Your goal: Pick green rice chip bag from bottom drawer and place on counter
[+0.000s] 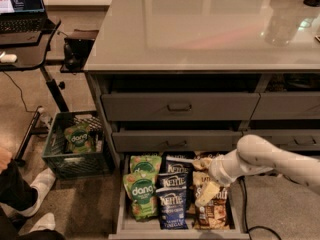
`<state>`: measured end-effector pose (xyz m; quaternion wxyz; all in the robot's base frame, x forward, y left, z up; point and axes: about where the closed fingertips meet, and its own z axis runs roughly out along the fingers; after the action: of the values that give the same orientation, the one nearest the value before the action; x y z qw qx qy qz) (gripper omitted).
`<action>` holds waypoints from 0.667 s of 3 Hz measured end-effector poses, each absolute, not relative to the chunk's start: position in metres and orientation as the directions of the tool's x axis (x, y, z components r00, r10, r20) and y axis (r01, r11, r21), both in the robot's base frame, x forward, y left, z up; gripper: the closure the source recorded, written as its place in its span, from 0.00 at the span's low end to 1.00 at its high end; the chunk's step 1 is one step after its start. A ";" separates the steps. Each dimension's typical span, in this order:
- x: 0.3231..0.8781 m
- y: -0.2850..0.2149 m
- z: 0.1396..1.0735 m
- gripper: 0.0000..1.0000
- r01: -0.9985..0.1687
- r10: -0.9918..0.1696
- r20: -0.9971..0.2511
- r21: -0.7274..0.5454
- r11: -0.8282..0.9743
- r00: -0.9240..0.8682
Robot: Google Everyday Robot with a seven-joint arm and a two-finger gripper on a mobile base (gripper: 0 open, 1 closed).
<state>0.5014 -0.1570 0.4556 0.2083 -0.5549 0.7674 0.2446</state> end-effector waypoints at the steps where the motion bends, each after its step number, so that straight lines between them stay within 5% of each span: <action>1: 0.510 -0.161 0.484 0.00 -0.956 -0.761 -0.586 0.101 0.274 -0.279; 2: 0.511 -0.161 0.484 0.00 -0.956 -0.761 -0.586 0.100 0.274 -0.279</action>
Offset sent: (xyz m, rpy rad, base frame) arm 0.0085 -0.0040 0.0288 -0.0234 -0.0375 -0.0081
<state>0.5105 -0.1607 0.4839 0.2183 -0.5591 0.7677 0.2244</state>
